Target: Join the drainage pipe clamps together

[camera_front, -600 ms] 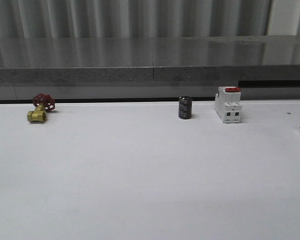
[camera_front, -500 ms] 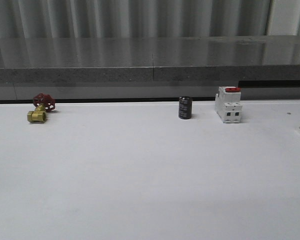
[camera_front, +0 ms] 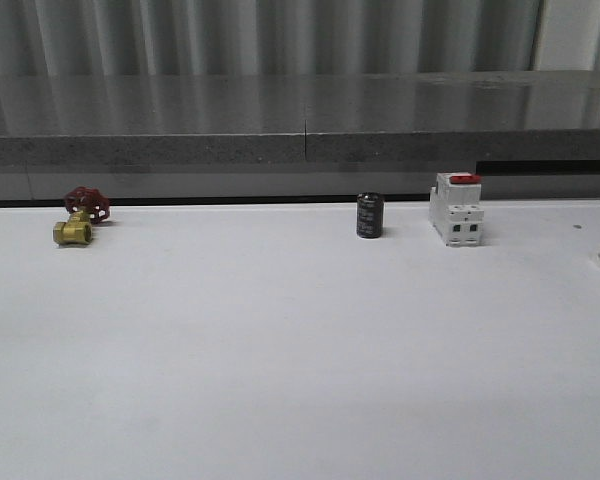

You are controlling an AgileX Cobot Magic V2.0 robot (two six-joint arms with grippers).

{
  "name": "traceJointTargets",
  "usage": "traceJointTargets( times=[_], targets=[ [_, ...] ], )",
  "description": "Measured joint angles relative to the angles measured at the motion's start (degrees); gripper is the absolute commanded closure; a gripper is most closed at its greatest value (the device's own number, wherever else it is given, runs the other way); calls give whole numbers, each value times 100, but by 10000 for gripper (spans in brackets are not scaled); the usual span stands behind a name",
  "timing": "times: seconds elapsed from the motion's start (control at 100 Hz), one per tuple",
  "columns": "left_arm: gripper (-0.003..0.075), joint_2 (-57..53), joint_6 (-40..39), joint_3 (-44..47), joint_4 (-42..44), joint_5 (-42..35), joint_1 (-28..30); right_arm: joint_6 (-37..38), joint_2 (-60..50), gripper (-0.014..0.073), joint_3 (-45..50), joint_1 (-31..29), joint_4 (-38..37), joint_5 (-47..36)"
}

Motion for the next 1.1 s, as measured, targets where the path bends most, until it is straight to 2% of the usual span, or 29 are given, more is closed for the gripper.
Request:
traceJointTargets(
  times=[0.11,0.23,0.4,0.52,0.8,0.87,0.94,1.1],
  targets=[
    [741,747,0,-1091,104,770,0,0,0,661,0,0,0,0],
    [741,1738,0,-2283,144,2099,0,0,0,661,0,0,0,0],
    [741,2932,0,-3255,177,3398,0,0,0,661,0,0,0,0],
    [741,3530,0,-3480,251,3656,0,0,0,661,0,0,0,0],
    [730,4383,0,-3489,312,3660,0,0,0,661,0,0,0,0],
    [680,4556,0,-3489,348,3637,0,0,0,661,0,0,0,0],
    [585,4733,0,-3489,370,3601,0,0,0,661,0,0,0,0],
    [265,5107,0,-3489,384,3601,0,0,0,661,0,0,0,0]
  ],
)
